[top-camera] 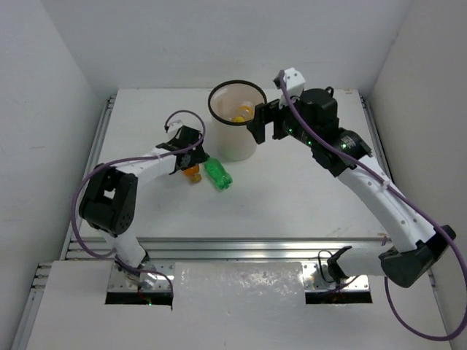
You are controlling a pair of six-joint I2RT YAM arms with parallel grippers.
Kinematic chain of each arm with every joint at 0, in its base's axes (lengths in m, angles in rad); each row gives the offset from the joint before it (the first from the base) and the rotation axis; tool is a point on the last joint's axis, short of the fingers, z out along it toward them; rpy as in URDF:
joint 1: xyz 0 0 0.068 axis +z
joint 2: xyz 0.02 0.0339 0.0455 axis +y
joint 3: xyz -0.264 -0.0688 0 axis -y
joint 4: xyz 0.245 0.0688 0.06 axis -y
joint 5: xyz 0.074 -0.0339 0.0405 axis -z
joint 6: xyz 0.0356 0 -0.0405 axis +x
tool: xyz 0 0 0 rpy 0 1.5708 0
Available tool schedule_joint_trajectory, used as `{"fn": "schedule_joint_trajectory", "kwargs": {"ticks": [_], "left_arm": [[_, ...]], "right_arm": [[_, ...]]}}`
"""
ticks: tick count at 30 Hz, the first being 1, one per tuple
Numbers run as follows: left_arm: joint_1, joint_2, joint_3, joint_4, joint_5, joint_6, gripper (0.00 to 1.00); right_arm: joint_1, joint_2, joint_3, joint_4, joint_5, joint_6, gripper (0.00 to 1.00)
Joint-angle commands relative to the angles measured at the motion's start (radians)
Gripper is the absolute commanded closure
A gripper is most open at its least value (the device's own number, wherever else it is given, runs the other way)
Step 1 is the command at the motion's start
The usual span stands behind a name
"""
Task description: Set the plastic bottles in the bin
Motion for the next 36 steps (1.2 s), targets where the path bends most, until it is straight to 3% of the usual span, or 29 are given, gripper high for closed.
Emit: {"fn": "schedule_joint_trajectory", "kwargs": {"ticks": [1,4,5,7,8,11,16,17,18,22,24,27,33,36], "left_arm": [[0.019,0.034,-0.025,0.099,0.015,-0.012,0.11],[0.025,0.071,-0.034,0.106,0.022,-0.018,0.20],[0.027,0.074,-0.048,0.111,0.023,-0.018,0.35],[0.027,0.053,-0.066,0.111,0.023,-0.028,0.53],[0.027,0.036,-0.097,0.110,0.019,-0.031,0.72],[0.022,-0.099,-0.175,0.082,0.022,-0.031,0.99],[-0.085,-0.568,-0.396,0.213,0.272,0.119,1.00],[-0.099,-0.634,-0.434,0.311,0.335,0.150,1.00],[-0.107,-0.765,-0.468,0.377,0.493,0.194,1.00],[-0.176,-0.983,-0.652,0.667,0.746,0.199,1.00],[-0.177,-1.013,-0.672,0.786,0.890,0.184,1.00],[-0.179,-1.000,-0.672,0.887,1.001,0.140,1.00],[-0.182,-0.907,-0.606,0.955,1.119,0.110,1.00],[-0.182,-0.895,-0.594,0.956,1.106,0.109,0.92]], "right_arm": [[0.014,0.025,-0.094,0.057,-0.081,0.028,0.01],[0.023,0.007,-0.129,0.059,-0.092,0.034,0.01],[0.027,0.002,-0.135,0.062,-0.100,0.036,0.01],[0.031,-0.009,-0.161,0.065,-0.114,0.045,0.01],[0.031,-0.021,-0.171,0.068,-0.132,0.049,0.01],[0.031,-0.039,-0.209,0.077,-0.164,0.083,0.01],[0.031,-0.029,-0.252,0.144,-0.437,0.189,0.01],[0.031,-0.024,-0.251,0.167,-0.454,0.210,0.01],[0.030,-0.013,-0.247,0.180,-0.492,0.265,0.01],[0.031,-0.002,-0.264,0.271,-0.584,0.376,0.01],[0.034,-0.016,-0.313,0.379,-0.642,0.405,0.01],[0.043,-0.035,-0.333,0.407,-0.715,0.399,0.01],[0.066,-0.030,-0.376,0.508,-0.805,0.434,0.04],[0.074,-0.016,-0.393,0.560,-0.856,0.463,0.19]]}}
